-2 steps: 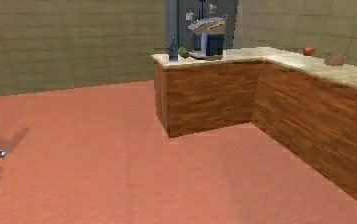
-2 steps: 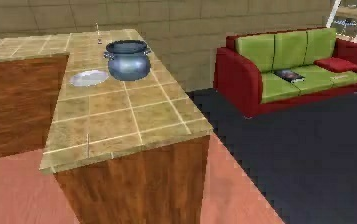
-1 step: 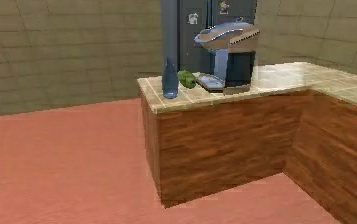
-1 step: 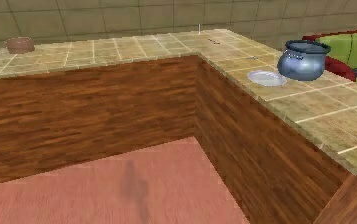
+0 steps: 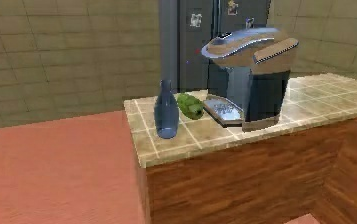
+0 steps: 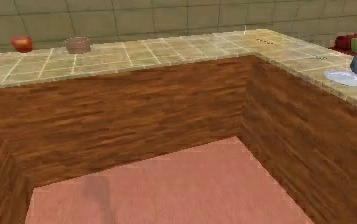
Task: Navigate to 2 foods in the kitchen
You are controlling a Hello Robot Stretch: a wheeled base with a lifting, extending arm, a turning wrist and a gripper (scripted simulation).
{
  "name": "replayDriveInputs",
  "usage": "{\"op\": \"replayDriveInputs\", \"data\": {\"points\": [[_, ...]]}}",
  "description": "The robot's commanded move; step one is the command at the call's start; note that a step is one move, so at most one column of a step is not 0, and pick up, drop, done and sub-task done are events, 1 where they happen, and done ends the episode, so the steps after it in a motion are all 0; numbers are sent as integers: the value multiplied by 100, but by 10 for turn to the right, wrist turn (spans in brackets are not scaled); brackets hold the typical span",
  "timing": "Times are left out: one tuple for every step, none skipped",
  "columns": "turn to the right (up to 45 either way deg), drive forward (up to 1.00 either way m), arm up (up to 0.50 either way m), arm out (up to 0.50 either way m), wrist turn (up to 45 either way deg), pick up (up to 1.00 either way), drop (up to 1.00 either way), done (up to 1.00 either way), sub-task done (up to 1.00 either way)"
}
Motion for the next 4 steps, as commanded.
{"op": "replayDriveInputs", "data": {"points": [[0, 0, 0, 0, 0, 0, 0, 0, 100], [450, 0, 0, 0, 0, 0, 0, 0, 0], [120, 0, 0, 0, 0, 0, 0, 0, 0], [0, 65, 0, 0, 0, 0, 0, 0, 0]]}}
